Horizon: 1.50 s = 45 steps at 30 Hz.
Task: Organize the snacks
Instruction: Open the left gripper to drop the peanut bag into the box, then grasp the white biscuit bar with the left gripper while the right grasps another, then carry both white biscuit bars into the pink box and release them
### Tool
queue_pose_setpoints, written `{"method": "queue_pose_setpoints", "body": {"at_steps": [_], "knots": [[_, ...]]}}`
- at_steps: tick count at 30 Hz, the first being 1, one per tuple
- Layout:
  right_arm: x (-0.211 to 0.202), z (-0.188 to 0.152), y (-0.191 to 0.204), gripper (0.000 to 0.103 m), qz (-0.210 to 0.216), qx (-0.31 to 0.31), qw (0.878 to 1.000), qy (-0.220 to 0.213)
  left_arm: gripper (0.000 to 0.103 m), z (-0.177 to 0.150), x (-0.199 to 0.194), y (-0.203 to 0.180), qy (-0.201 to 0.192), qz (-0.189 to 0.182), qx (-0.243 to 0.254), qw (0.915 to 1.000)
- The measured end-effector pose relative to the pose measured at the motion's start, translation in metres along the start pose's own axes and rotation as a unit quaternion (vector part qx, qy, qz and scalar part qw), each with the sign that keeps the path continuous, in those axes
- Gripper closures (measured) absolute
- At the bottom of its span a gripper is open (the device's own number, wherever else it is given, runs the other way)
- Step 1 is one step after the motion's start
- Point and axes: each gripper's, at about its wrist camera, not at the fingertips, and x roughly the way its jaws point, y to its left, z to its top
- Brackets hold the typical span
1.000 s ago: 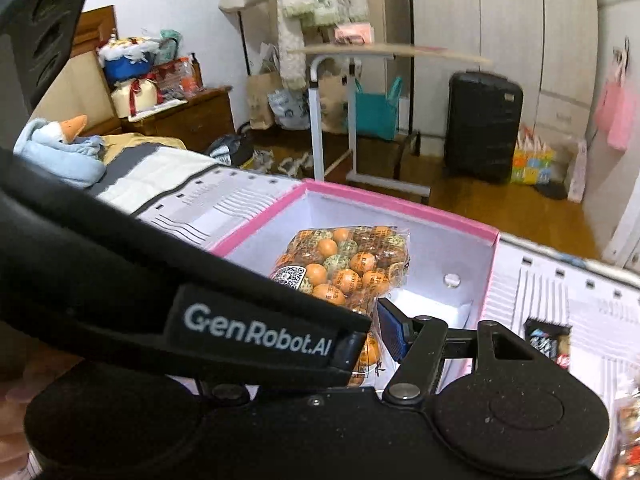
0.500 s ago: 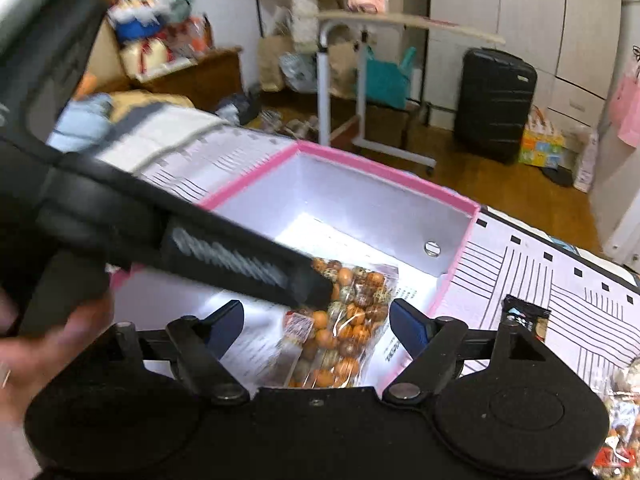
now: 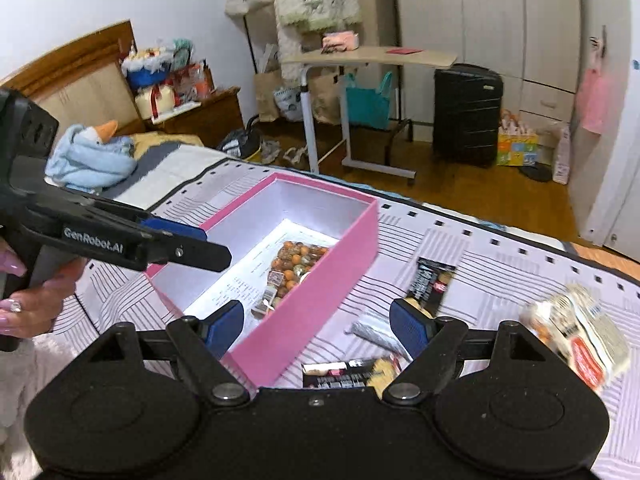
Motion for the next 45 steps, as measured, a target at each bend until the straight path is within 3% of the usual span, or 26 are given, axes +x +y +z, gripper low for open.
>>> {"method": "queue_pose_setpoints", "body": {"at_steps": [6,9,15,19,23,27,29,35,37,39,45], "knots": [[-0.027,-0.03,-0.026,0.019,-0.027,0.016,0.999,-0.013,0.046,-0.021,0.01,-0.04,0.017,-0.026,0.031,0.999],[-0.026,-0.046,-0.043,0.022,-0.017,0.015,1.0,-0.003,0.047,-0.036,0.018,-0.056,0.026,-0.041,0.049,0.9976],[0.003,-0.082,-0.069,0.026,-0.019,0.061,0.997,0.037,0.047,-0.06,0.038,-0.078,0.033,-0.052,0.086,0.9944],[0.031,-0.111,-0.08,0.025,-0.055,0.092,0.993,0.045,0.047,-0.078,0.061,-0.088,0.041,-0.051,0.094,0.9934],[0.055,-0.136,-0.091,0.015,-0.093,0.102,0.989,0.045,0.047,-0.098,0.087,-0.094,0.056,-0.042,0.114,0.9909],[0.074,-0.148,-0.103,0.012,-0.105,0.104,0.987,0.055,0.047,-0.115,0.116,-0.092,0.077,-0.01,0.13,0.9884],[0.084,-0.152,-0.106,0.002,-0.101,0.087,0.989,0.058,0.047,-0.124,0.13,-0.09,0.089,0.011,0.139,0.9862],[0.114,-0.151,-0.102,0.0,-0.103,0.006,0.992,0.071,0.048,-0.136,0.154,-0.086,0.096,0.037,0.152,0.983],[0.124,-0.151,-0.107,0.0,-0.101,0.016,0.991,0.082,0.055,-0.137,0.16,-0.086,0.097,0.038,0.148,0.9835],[0.121,-0.151,-0.105,0.008,-0.107,0.025,0.992,0.066,0.072,-0.137,0.163,-0.085,0.105,0.043,0.144,0.983],[0.102,-0.151,-0.085,0.017,-0.125,0.013,0.99,0.068,0.077,-0.127,0.144,-0.079,0.13,0.03,0.081,0.9878]]}}
